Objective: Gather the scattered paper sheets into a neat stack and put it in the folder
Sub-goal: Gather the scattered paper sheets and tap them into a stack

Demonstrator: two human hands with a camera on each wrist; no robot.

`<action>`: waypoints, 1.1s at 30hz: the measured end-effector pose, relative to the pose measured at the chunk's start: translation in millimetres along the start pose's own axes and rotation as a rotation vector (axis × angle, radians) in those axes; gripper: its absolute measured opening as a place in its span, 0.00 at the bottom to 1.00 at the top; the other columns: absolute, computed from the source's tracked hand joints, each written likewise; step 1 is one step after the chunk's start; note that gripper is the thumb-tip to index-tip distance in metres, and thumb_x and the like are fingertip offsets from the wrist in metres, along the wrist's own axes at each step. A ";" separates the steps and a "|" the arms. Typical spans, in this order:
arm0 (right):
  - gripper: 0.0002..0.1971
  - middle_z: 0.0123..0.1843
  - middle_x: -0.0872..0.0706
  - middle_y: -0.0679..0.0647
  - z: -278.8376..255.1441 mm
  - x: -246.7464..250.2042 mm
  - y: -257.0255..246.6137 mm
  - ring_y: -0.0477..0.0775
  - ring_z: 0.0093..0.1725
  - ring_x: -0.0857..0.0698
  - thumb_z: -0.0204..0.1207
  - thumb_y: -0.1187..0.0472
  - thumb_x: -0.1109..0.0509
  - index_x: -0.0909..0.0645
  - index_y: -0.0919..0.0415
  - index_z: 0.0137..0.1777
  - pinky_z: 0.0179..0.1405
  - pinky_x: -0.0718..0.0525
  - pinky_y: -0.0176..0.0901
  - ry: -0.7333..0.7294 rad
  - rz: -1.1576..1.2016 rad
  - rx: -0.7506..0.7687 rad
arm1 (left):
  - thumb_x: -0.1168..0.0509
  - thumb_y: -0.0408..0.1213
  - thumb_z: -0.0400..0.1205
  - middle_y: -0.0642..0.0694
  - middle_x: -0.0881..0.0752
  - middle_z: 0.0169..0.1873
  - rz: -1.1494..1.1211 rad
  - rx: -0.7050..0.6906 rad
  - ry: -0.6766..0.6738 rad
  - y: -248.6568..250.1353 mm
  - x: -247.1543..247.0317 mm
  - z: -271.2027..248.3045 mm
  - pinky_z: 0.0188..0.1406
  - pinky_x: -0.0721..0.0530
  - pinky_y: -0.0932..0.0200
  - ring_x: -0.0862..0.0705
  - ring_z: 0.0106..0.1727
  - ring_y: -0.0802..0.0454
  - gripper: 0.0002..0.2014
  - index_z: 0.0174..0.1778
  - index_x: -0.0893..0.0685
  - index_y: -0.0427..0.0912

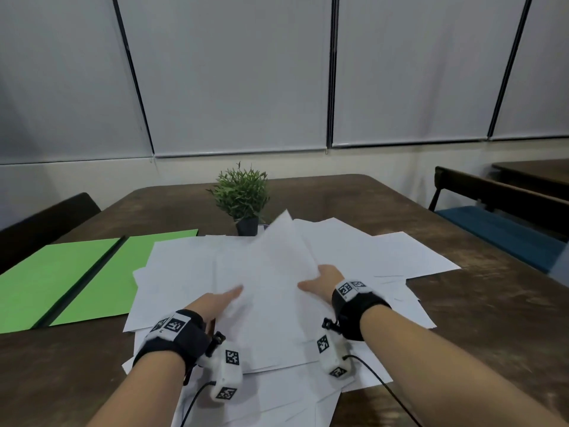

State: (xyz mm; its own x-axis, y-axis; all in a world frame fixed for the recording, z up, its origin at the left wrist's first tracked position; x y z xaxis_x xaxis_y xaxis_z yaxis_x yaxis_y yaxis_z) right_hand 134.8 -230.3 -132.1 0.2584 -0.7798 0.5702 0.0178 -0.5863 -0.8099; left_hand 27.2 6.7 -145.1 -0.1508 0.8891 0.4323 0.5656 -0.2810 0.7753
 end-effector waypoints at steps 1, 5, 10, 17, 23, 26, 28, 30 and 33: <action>0.24 0.63 0.15 0.59 0.9 -3.8 2.3 0.60 0.63 0.16 0.74 0.53 0.25 0.19 0.68 0.65 0.55 0.23 0.39 -0.018 -0.040 -0.038 | 0.32 0.64 0.73 0.40 0.15 0.50 0.196 0.016 0.025 1.2 1.6 -1.9 0.50 0.18 0.56 0.14 0.48 0.41 0.36 0.63 0.20 0.34; 0.22 0.54 0.13 0.60 16.4 7.2 9.6 0.64 0.55 0.14 0.75 0.43 0.29 0.16 0.64 0.53 0.58 0.18 0.50 0.021 -0.058 -0.129 | 0.45 0.50 0.87 0.39 0.21 0.68 0.664 0.010 0.091 15.6 1.1 -6.6 0.65 0.27 0.60 0.23 0.70 0.44 0.24 0.69 0.23 0.34; 0.21 0.37 0.17 0.58 41.5 49.1 31.1 0.61 0.38 0.14 0.68 0.43 0.26 0.24 0.61 0.46 0.42 0.15 0.47 0.171 0.049 -0.235 | 0.55 0.44 0.90 0.38 0.27 0.74 0.602 0.008 0.144 27.3 1.2 -8.1 0.70 0.32 0.58 0.28 0.75 0.43 0.23 0.75 0.29 0.34; 0.18 0.36 0.15 0.61 67.0 45.6 29.8 0.61 0.37 0.14 0.70 0.53 0.22 0.20 0.67 0.48 0.44 0.11 0.52 0.120 0.306 -0.320 | 0.48 0.48 0.88 0.40 0.24 0.73 0.732 0.038 0.104 27.1 5.5 0.7 0.70 0.30 0.58 0.26 0.74 0.44 0.24 0.73 0.26 0.35; 0.19 0.42 0.09 0.58 81.0 32.6 13.6 0.62 0.45 0.11 0.68 0.48 0.21 0.17 0.63 0.48 0.45 0.15 0.47 -0.030 0.198 -0.325 | 0.48 0.49 0.88 0.41 0.24 0.72 0.880 0.044 0.056 28.4 7.6 5.5 0.68 0.29 0.60 0.25 0.73 0.45 0.25 0.74 0.26 0.35; 0.14 0.47 0.18 0.58 79.1 31.4 4.2 0.59 0.45 0.18 0.74 0.60 0.24 0.24 0.65 0.52 0.47 0.13 0.44 -0.085 0.209 -0.263 | 0.51 0.49 0.89 0.40 0.26 0.73 0.880 -0.008 0.066 33.7 7.0 2.8 0.69 0.31 0.61 0.27 0.74 0.45 0.25 0.74 0.27 0.35; 0.15 0.56 0.21 0.58 78.5 27.8 1.7 0.59 0.52 0.21 0.75 0.58 0.26 0.27 0.62 0.54 0.55 0.16 0.47 -0.103 0.072 -0.227 | 0.51 0.49 0.89 0.40 0.26 0.74 0.910 -0.003 0.055 32.1 5.4 2.4 0.70 0.32 0.60 0.28 0.74 0.44 0.25 0.74 0.28 0.36; 0.14 0.58 0.17 0.57 70.8 26.8 -4.9 0.59 0.56 0.18 0.75 0.49 0.29 0.20 0.58 0.54 0.53 0.17 0.46 -0.069 -0.358 -0.178 | 0.51 0.49 0.89 0.40 0.26 0.73 0.908 0.009 0.055 30.7 4.8 2.5 0.70 0.31 0.59 0.27 0.74 0.44 0.24 0.74 0.27 0.36; 0.25 0.68 0.19 0.57 66.1 25.1 -10.7 0.60 0.67 0.21 0.76 0.41 0.32 0.21 0.56 0.67 0.68 0.22 0.49 -0.053 -0.707 -0.124 | 0.51 0.49 0.89 0.39 0.25 0.72 0.908 0.013 0.047 31.3 4.6 3.3 0.70 0.31 0.59 0.27 0.73 0.44 0.25 0.73 0.27 0.35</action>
State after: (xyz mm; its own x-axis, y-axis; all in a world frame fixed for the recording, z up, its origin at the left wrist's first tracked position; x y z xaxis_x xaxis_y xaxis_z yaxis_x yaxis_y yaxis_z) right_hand 204.9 -229.2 -118.2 0.2723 -0.1946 0.9423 0.0896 -0.9699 -0.2262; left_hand 46.9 3.2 -120.4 0.3246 0.3118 0.8930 0.4918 -0.8621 0.1222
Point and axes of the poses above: each hand's wrist, its own z-axis towards the middle knuckle, its own x-axis out of the back of the hand, y = z × x, the point moved 4 cm from there along z, towards the middle knuckle
